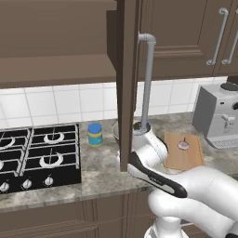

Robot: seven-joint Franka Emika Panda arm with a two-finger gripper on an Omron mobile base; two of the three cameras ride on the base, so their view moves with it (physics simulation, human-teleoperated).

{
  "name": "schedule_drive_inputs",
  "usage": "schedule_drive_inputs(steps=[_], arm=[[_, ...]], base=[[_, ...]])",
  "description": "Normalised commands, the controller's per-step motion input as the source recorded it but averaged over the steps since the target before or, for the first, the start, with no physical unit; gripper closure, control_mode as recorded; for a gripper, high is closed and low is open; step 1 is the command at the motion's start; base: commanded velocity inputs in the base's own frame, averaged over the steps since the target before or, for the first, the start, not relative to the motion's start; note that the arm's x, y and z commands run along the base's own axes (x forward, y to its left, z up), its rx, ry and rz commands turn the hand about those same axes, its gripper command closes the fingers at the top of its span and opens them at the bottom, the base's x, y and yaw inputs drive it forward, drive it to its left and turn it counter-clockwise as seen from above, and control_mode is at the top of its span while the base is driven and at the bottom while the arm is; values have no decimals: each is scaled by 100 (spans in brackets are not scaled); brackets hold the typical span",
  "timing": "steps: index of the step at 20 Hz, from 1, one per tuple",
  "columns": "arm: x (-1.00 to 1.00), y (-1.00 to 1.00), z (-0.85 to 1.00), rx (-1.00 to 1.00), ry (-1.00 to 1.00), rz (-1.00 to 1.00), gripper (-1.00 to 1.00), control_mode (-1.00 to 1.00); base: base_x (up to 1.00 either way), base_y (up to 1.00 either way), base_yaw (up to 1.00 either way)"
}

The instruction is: Open the cabinet. Place the bowl and condiment on the counter. Then place the lime and garlic on the cutting board.

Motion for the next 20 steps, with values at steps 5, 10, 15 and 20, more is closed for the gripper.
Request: schedule_drive_inputs(steps=[5, 10, 15, 20], arm=[[-40, -56, 64, 1, 0, -2, 100, -100], [-20, -65, 49, 0, 0, -6, 100, -100], [-1, -74, 44, 0, 0, -7, 100, -100], [0, -78, 26, 0, 0, -6, 100, -100]], base=[[0, 0, 0], [0, 0, 0], [0, 0, 0], [0, 0, 0]])
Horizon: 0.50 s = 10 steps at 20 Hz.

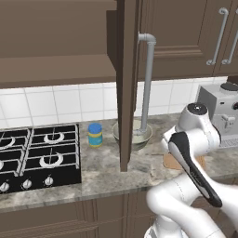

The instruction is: Open the cabinet. Place the bowl and condiment on the counter. Then place the lime and garlic on the cutting board.

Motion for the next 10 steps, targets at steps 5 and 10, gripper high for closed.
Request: schedule_drive_inputs(steps=[5, 10], arm=[[0, -65, 2, 0, 0, -6, 100, -100], [5, -41, -3, 0, 0, -1, 100, -100]], base=[[0, 0, 0], [0, 0, 0]])
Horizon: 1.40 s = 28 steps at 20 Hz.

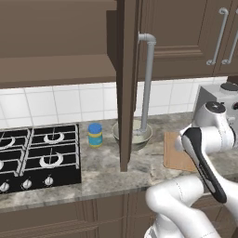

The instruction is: Open the cabinet. Place the bowl and condiment on the counter. Then place the lime and garlic on the cutting board.

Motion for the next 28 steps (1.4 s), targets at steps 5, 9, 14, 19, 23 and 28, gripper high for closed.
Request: schedule_drive_inputs(steps=[5, 9, 14, 19, 23, 28], arm=[[16, -2, -15, -2, 0, 0, 100, -100], [34, 0, -22, -5, 0, 0, 100, -100], [21, -1, -20, -3, 0, 0, 100, -100], [14, -13, -28, -3, 2, 0, 100, -100], [12, -18, -27, -1, 3, 0, 100, -100], [7, -13, -20, 0, 4, 0, 100, -100]], base=[[0, 0, 0], [0, 0, 0], [0, 0, 0], [0, 0, 0], [0, 0, 0], [0, 0, 0]])
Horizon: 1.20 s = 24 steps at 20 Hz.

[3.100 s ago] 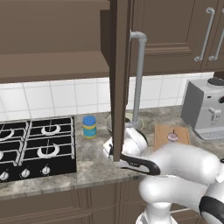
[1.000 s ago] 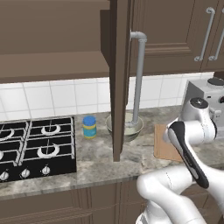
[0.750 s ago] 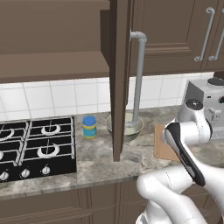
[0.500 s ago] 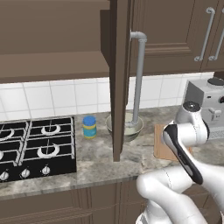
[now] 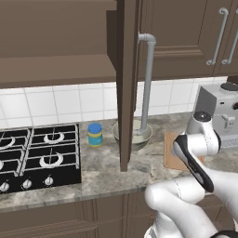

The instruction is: Open the cabinet. Place the bowl and condiment on the counter. Then place the lime and garlic on the cutting board.

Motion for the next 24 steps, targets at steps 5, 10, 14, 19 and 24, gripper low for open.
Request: schedule_drive_inputs(steps=[5, 10, 14, 19, 24], arm=[[22, -6, -20, 0, 5, 0, 100, -100], [28, 0, -18, 0, 7, 0, 100, -100], [24, -2, -17, 0, 5, 0, 100, -100], [16, -11, -16, 0, 10, 0, 100, -100], [19, -7, -16, 0, 8, 0, 100, -100]], base=[[0, 0, 0], [0, 0, 0], [0, 0, 0], [0, 0, 0], [0, 0, 0]])
